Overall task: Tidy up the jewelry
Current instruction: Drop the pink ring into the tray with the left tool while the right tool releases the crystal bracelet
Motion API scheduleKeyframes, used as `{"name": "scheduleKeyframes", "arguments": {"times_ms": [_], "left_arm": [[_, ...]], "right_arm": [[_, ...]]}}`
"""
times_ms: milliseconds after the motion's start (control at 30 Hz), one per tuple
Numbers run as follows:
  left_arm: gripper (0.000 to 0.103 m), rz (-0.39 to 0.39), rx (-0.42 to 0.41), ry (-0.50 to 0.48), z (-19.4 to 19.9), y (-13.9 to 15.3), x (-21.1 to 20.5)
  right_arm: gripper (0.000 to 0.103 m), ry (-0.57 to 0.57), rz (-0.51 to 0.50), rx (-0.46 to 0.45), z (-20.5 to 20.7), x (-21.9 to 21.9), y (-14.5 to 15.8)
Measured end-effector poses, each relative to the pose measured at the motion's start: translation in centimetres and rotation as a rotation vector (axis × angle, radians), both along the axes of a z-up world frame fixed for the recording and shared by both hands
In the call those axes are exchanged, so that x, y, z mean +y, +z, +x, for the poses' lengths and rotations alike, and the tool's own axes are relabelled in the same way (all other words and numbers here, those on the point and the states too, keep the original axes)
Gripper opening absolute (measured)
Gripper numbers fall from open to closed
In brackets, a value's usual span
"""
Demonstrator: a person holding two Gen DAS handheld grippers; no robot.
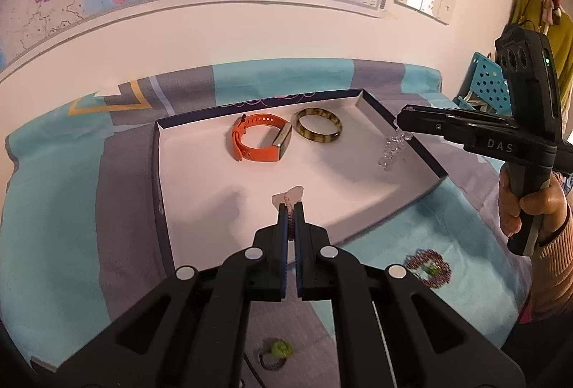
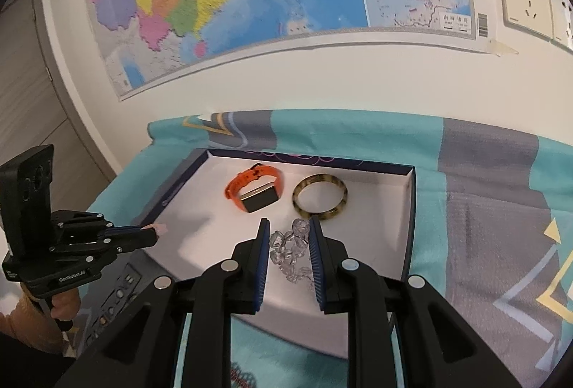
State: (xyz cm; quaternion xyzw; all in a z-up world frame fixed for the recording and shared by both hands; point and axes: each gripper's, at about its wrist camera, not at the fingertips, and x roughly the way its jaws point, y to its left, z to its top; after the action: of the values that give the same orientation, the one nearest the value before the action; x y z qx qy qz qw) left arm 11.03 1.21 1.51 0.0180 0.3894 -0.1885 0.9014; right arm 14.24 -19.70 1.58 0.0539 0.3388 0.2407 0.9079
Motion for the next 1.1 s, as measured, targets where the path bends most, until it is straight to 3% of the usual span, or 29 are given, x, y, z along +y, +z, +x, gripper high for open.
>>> {"name": "scheduleKeyframes", "arguments": {"times_ms": [533,1100], "left_arm": [[0.004,0.038,0.053,0.015,4.3,-1.9,-0.7],[0.004,0.044,0.11,0.014,6.3,-3.3,-1.5]], "right_arm": [[0.02,-0.067,-0.061,-0.014,4.1,1.6,-0.8],[0.02,0.043,-0.168,0.025,4.9,7.0,-3.5]]}}
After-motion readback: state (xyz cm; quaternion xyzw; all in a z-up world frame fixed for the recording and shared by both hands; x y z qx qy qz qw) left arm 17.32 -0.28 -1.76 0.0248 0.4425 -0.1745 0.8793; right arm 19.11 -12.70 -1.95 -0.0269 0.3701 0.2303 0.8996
